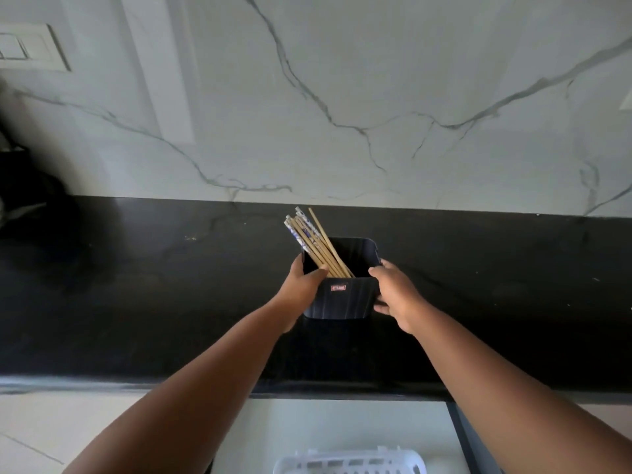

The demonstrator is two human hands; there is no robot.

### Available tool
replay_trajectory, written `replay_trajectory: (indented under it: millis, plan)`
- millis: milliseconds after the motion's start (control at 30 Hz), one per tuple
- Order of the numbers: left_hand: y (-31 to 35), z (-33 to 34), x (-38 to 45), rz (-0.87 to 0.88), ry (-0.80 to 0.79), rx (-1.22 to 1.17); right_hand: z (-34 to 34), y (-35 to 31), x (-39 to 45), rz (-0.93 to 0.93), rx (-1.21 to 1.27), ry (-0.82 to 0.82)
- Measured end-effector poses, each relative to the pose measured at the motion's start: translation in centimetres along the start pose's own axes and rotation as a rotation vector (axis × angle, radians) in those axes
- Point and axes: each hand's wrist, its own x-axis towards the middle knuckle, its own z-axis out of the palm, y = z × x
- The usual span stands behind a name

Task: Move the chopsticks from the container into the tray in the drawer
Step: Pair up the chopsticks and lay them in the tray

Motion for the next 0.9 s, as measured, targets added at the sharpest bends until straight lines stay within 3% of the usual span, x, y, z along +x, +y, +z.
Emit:
replay_trajectory:
  millis: [267, 500, 633, 733, 900]
  plan:
    - [-2.5, -0.1, -6.5, 0.046, -0.05, 0.045, -1.5, 3.9, -5.5, -0.013, 0.055, -0.061]
    - [-3.0, -0.6, -9.0, 0.019, -0.047, 0.123, -2.6, 5.1, -8.5, -0.045, -0.044, -0.147]
    - [-2.4, -0.9, -9.0, 0.004, -0.033, 0.187, -3.0, 3.9, -8.3, -0.126, -0.241, -0.015]
    - [-2.1, -1.4, -8.9, 0.014, 0.005, 0.25, -3.0, 2.2, -8.1, -0.306, -0.439, 0.106]
    - [-1.6, -2.0, -8.4, 0.011, -0.025, 0.462, -1.1, -1.4, -6.6, -0.446, -0.609, 0.045]
